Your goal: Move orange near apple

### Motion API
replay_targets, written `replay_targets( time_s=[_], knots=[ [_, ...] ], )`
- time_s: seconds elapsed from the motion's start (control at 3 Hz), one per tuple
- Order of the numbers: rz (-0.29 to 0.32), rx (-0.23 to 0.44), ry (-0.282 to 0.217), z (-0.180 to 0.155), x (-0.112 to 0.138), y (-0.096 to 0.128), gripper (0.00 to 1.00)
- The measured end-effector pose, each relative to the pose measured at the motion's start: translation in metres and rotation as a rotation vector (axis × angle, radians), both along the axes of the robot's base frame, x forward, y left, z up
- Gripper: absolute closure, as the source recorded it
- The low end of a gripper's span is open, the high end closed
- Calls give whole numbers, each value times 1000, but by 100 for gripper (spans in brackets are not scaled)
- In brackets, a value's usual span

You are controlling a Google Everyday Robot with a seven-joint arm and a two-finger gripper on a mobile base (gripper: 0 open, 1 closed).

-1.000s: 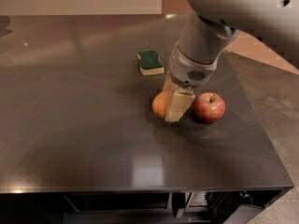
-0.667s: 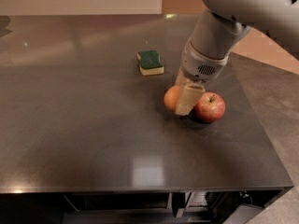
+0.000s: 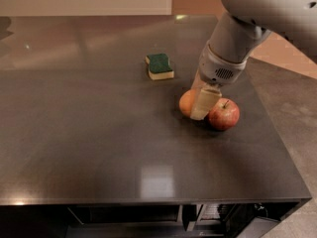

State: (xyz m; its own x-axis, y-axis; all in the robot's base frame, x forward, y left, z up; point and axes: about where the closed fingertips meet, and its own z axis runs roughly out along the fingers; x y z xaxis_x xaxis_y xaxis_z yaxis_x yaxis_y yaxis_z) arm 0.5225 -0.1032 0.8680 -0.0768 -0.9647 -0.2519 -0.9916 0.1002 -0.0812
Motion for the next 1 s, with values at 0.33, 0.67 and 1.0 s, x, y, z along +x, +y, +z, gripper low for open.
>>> replay_targets(
  time_s=[0.33, 0.67, 1.0],
  knots=[
    [9, 1, 17, -9, 0, 4, 100],
    [20, 1, 35, -18, 0, 9, 100],
    [26, 2, 55, -24, 0, 12, 82]
  ],
)
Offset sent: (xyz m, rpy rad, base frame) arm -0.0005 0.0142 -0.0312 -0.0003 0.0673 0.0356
